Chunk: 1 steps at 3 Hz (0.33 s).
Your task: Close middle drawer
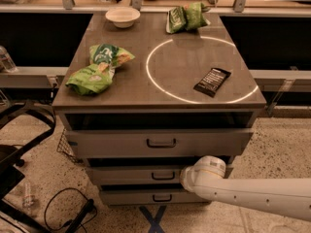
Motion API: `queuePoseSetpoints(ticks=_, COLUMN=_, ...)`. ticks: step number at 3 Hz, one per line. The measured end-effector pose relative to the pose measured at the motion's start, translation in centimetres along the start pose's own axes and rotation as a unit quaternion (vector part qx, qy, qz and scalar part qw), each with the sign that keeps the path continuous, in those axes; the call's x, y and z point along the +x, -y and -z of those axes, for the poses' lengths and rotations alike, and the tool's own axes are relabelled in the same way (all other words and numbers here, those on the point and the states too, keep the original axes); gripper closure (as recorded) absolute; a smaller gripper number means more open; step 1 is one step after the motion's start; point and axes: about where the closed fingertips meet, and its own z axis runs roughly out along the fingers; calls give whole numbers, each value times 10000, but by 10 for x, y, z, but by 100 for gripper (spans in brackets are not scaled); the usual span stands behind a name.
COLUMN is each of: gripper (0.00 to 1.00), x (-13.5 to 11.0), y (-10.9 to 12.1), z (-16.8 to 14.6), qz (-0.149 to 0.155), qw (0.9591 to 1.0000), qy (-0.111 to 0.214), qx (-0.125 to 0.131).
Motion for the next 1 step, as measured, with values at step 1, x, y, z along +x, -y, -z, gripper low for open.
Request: queuePoseSetpoints(ticks=1, gripper=100, x=0, y=0, z=0, qz=0, qw=10000, qy=0, qx=0)
